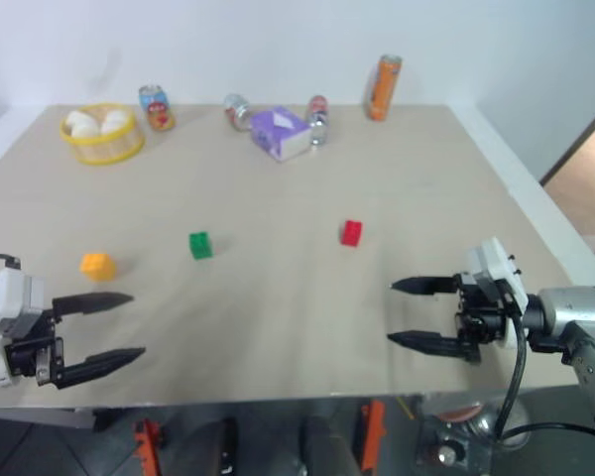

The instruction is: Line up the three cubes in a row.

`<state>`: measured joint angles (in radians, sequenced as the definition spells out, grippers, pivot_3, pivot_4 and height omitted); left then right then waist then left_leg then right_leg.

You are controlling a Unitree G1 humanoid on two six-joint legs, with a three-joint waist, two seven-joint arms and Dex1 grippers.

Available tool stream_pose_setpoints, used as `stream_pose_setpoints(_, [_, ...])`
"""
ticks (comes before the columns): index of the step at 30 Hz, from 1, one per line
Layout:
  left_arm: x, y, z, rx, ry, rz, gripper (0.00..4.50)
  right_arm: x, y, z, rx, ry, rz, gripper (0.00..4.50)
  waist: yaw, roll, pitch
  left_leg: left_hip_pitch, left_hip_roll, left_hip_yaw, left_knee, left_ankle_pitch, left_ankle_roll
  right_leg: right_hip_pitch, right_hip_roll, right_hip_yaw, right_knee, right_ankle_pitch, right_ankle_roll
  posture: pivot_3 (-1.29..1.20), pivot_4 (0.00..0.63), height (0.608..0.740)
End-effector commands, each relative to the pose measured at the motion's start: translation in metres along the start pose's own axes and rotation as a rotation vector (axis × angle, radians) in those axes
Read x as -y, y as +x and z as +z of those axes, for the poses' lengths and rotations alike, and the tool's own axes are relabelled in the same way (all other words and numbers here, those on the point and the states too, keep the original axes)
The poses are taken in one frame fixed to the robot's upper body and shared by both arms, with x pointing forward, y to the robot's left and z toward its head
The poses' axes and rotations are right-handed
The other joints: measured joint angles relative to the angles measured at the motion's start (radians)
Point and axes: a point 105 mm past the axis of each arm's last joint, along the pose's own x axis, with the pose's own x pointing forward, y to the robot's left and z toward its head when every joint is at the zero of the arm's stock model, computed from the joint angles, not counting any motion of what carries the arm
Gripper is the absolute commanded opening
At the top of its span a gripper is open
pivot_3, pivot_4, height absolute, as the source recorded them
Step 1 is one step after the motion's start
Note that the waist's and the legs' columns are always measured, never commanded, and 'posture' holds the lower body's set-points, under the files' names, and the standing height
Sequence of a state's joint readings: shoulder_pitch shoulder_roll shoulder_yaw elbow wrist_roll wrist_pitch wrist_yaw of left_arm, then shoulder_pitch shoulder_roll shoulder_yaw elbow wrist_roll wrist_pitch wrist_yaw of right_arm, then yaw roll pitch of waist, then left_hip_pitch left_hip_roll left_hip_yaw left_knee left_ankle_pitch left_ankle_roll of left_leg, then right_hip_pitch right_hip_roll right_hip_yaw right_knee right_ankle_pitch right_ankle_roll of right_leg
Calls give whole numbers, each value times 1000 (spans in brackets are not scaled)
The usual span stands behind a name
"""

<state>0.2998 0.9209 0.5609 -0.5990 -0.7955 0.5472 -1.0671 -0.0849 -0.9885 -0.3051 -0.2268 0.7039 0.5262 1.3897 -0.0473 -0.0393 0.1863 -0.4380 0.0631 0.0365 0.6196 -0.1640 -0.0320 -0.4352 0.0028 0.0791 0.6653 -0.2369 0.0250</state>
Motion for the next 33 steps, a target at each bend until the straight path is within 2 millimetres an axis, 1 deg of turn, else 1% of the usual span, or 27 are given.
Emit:
stream_pose_setpoints(1, [-4,5,14,62,7,13,4424,4,3,18,38,-37,10,4500,0,0,0,0,0,0,0,0,0,0,0,0,0,0,0,0,150,740])
stream_pose_setpoints(5, [-19,27,35,208,-10,43,4424,41,10,44,105,-97,-68,4500,-1,0,0,1,0,0,3,1,1,1,1,1,1,2,2,0,150,740])
stream_pose_setpoints(7, [-24,40,46,283,-6,40,4424,58,10,54,125,-117,-88,4500,-1,0,0,1,0,0,5,2,2,3,2,2,1,4,3,0,150,740])
stream_pose_setpoints(10, [-27,61,60,380,18,41,4424,89,14,54,99,-144,-129,4500,0,0,0,1,0,0,8,2,3,5,3,3,1,8,6,0,150,740])
stream_pose_setpoints(13, [-30,80,63,439,40,41,4424,114,25,50,59,-181,-147,4500,0,0,0,1,-1,0,9,2,3,6,4,5,0,8,7,0,150,740])
stream_pose_setpoints(15, [-31,93,62,460,61,49,4424,127,35,46,19,-210,-150,4500,-1,0,0,1,-1,0,8,2,3,6,4,6,0,9,9,0,150,740])
stream_pose_setpoints(17, [-30,104,58,471,77,42,4424,135,45,44,-5,-221,-137,4500,-1,0,0,1,-1,0,7,2,3,6,6,7,0,11,13,0,150,740])
stream_pose_setpoints(20, [-30,119,58,504,88,42,4424,143,58,38,-50,-234,-126,4500,0,1,0,1,0,-1,5,2,3,6,7,7,1,12,13,0,150,740])
stream_pose_setpoints(24, [-30,137,65,555,121,57,4424,150,74,26,-134,-257,-133,4500,0,1,0,1,-1,-2,5,2,3,6,7,7,1,13,10,0,150,740])
stream_pose_setpoints(28, [-31,145,71,588,127,76,4424,155,81,22,-151,-252,-160,4500,0,1,0,1,-1,-2,5,2,3,7,6,7,1,14,10,0,150,740])
stream_pose_setpoints(33, [-26,152,78,619,126,73,4424,160,88,19,-148,-227,-205,4500,0,1,0,1,-1,-2,6,2,3,7,7,7,1,14,11,0,150,740])
